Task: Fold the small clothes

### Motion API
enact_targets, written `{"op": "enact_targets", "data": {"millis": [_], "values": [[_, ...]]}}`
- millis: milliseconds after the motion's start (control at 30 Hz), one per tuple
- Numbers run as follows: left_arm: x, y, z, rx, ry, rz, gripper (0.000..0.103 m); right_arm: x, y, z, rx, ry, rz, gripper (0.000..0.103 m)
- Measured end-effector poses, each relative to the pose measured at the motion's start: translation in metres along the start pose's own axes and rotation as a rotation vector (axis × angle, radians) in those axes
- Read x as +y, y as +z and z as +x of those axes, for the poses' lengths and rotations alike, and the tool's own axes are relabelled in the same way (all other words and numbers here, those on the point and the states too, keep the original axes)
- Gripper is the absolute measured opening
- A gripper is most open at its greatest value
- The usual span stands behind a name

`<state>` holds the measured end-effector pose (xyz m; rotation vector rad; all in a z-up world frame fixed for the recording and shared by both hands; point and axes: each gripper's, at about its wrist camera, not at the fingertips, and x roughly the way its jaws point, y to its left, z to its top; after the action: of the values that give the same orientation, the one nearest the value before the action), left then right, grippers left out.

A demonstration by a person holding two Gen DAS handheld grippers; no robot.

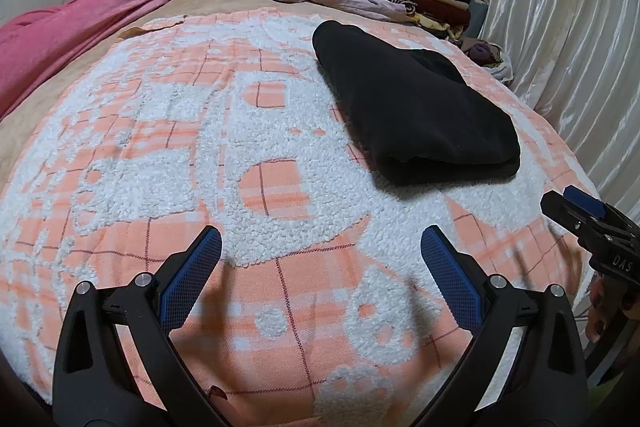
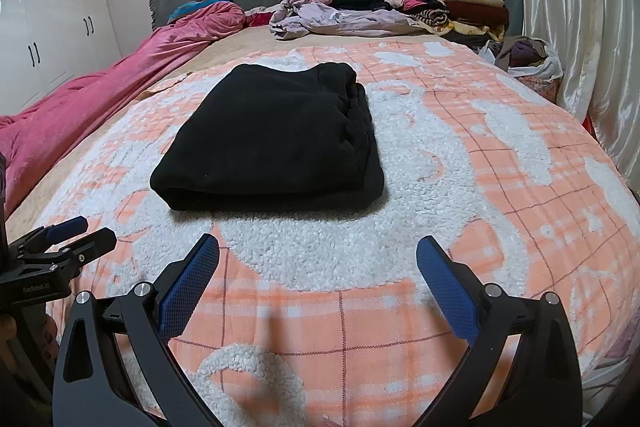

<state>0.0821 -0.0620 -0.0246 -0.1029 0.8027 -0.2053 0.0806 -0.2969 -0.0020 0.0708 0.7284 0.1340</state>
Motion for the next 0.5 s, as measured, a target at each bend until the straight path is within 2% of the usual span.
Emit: {"op": "enact_targets", "data": {"millis": [500], "values": [[-0.0015, -0.0006, -0.0004, 0.004, -0.001, 0.001, 0.094, 0.0017, -0.0037, -0.0026, 0.013, 0.001, -0.005, 0.099]]}}
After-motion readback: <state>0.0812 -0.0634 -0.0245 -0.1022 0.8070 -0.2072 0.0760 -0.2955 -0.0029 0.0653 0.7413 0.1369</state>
